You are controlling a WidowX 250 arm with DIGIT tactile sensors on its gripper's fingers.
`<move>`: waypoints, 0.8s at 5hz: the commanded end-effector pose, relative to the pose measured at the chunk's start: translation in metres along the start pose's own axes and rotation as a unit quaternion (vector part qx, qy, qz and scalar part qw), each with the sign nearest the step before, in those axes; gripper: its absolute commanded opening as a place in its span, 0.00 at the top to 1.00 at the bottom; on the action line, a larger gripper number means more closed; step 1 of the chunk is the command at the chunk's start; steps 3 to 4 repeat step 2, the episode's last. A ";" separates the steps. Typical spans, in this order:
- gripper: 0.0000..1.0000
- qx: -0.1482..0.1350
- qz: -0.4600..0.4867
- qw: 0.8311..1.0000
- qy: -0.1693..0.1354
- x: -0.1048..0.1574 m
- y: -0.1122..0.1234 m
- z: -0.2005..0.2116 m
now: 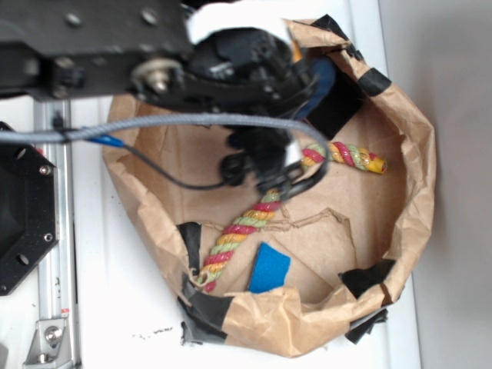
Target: Grab the blue rope.
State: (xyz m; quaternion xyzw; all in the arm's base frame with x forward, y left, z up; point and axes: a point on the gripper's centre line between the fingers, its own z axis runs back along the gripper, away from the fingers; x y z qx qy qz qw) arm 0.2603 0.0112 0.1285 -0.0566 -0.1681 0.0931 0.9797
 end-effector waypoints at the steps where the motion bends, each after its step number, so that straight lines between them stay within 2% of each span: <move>1: 1.00 -0.028 -0.081 0.991 0.105 0.011 -0.019 0.018; 2: 1.00 -0.010 -0.083 0.990 0.110 0.012 -0.021 0.020; 4: 1.00 -0.010 -0.083 0.990 0.110 0.012 -0.021 0.020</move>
